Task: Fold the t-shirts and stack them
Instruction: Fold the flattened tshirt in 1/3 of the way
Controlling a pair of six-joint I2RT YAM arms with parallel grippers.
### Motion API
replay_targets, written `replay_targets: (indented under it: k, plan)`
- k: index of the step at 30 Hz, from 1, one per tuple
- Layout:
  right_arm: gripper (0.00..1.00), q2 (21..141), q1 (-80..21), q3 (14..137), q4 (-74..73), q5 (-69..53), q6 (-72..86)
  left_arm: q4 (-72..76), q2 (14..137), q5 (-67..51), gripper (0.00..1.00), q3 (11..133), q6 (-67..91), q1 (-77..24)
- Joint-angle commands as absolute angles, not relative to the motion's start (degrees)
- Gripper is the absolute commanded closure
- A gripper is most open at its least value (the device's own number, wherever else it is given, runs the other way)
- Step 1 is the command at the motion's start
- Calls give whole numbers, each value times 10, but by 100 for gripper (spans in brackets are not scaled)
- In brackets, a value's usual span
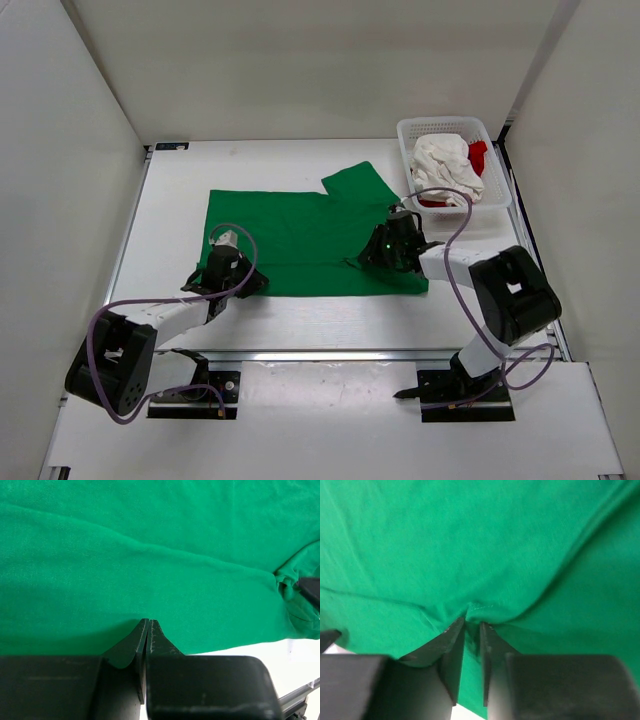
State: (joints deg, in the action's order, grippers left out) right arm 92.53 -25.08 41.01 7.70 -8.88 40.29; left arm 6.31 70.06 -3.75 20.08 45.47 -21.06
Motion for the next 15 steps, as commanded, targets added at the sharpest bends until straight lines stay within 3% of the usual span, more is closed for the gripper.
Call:
replay_targets:
  k: [1,5,9,15]
  plan:
    - [84,951,-258,459,64,-74,395,81,692,-47,91,200,450,-204]
    - [92,983,-259,503,58,-92,403,75,690,-47,91,202,454,-201]
    - [91,1034,-267,643,-11,-84,376,55,685,-38,91,226,450,-216]
    - [70,1127,-298,826,-166,-58,300,45,669,-30,90,238,459,-229]
